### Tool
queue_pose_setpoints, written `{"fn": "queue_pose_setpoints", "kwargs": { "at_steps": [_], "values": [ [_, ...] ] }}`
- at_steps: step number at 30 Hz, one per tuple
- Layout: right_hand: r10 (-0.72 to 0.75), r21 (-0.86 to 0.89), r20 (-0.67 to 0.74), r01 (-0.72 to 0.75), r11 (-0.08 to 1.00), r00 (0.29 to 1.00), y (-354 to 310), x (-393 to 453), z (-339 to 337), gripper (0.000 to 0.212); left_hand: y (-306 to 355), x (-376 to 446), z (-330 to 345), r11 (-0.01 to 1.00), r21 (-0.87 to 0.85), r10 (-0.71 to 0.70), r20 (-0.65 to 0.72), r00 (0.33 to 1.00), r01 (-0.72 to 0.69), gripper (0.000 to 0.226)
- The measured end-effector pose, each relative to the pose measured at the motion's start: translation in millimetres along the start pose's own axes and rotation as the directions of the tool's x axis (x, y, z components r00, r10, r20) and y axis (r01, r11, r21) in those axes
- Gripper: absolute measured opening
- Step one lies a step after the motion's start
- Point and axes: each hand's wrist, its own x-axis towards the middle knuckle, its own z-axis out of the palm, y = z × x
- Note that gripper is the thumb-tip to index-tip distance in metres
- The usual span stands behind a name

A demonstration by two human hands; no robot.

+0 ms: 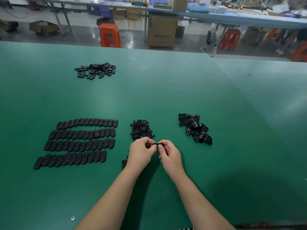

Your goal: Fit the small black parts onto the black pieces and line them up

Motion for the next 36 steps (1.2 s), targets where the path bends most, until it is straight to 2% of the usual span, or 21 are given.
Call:
{"fn": "queue_pose_setpoints", "kwargs": {
  "at_steps": [11,19,24,28,30,32,36],
  "values": [
    [-0.012,0.069,-0.029,0.014,0.998,1.0,-2.4,-0.8,-2.9,0.018,5.6,-6.1,11.1,0.996,0.077,0.052,-0.078,0.996,-0.045,0.005],
    [-0.02,0.066,-0.087,0.026,0.997,0.996,0.4,1.0,-0.4,0.016,0.5,-6.3,9.2,0.956,0.163,0.253,-0.029,0.967,-0.245,0.012],
    [-0.005,0.075,-0.055,0.009,0.997,0.998,0.8,1.4,-0.6,0.019,-3.8,-7.2,5.9,0.866,0.339,0.379,0.033,0.925,-0.367,0.028],
    [0.007,0.065,-0.02,-0.006,0.998,1.0,-0.2,1.2,-0.8,0.021,-2.9,-12.0,-3.3,0.751,0.504,0.466,0.051,0.883,-0.426,0.018],
    [0.026,0.089,-0.03,-0.024,0.996,0.999,-1.6,0.6,0.5,0.019,-3.8,-16.1,-13.6,0.727,0.569,0.486,-0.031,0.873,-0.385,0.014],
    [0.037,0.098,-0.042,-0.033,0.995,0.998,-3.1,-0.4,1.0,0.02,-12.6,-17.9,-28.1,0.741,0.607,0.468,-0.162,0.869,-0.287,0.016],
    [0.041,0.052,-0.036,-0.039,0.998,0.998,-3.6,-2.4,0.1,0.021,-48.1,-22.8,-64.1,0.756,0.654,0.305,-0.354,0.884,0.001,0.022]
  ]
}}
